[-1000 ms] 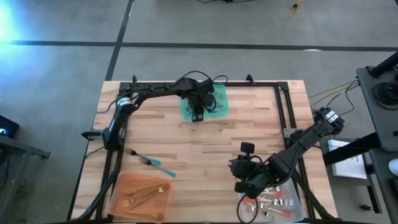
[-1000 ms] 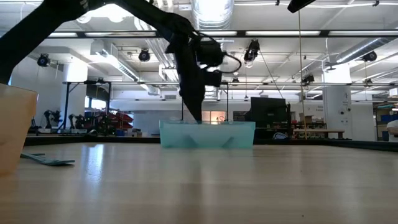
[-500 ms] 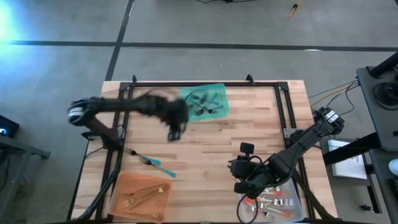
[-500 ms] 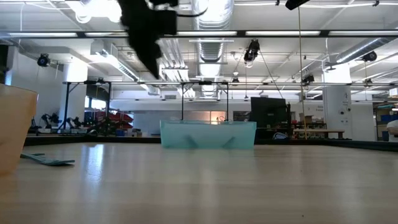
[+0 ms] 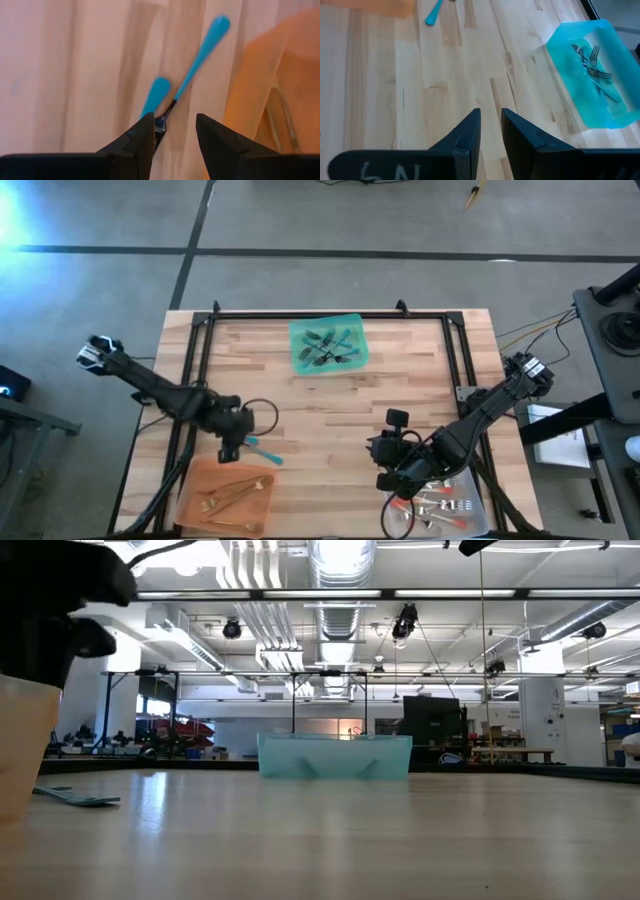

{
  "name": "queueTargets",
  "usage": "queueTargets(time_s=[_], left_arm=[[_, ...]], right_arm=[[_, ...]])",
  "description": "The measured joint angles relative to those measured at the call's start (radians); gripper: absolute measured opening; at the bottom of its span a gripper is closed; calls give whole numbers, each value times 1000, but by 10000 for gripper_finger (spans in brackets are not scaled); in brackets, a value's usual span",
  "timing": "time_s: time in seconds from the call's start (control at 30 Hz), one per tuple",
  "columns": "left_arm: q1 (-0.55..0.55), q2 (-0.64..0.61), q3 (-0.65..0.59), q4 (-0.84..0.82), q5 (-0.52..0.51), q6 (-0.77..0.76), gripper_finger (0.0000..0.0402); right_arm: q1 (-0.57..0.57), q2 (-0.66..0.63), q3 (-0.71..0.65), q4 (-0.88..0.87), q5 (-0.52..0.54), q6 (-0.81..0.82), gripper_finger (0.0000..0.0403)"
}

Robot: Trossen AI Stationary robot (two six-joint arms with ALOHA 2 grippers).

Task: Sort silverware by color (type)
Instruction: Put the blue fork into the blue bin

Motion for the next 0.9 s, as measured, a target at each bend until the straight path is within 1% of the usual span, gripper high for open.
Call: queueTargets(time_s=[0.1, 0.2, 0.33, 0.4, 0.57, 0.7, 0.9], left_arm=[[-29, -1, -64, 63, 0, 0, 127], [-32, 16, -116, 137, 1, 2, 127], [-32, 47, -161, 222, 8, 44, 127], [-32, 69, -167, 237, 11, 70, 127], [-32, 144, -153, 241, 57, 143, 127], [-31, 207, -151, 245, 56, 204, 127], [-31, 298, -148, 308, 52, 248, 127]], right_arm=[[0, 0, 0, 0, 0, 0, 68], [0, 0, 0, 0, 0, 0, 68], [0, 0, 0, 0, 0, 0, 68], [0, 0, 0, 0, 0, 0, 68], [0, 0, 0, 0, 0, 0, 68], [0, 0, 0, 0, 0, 0, 68], [0, 0, 0, 0, 0, 0, 68]])
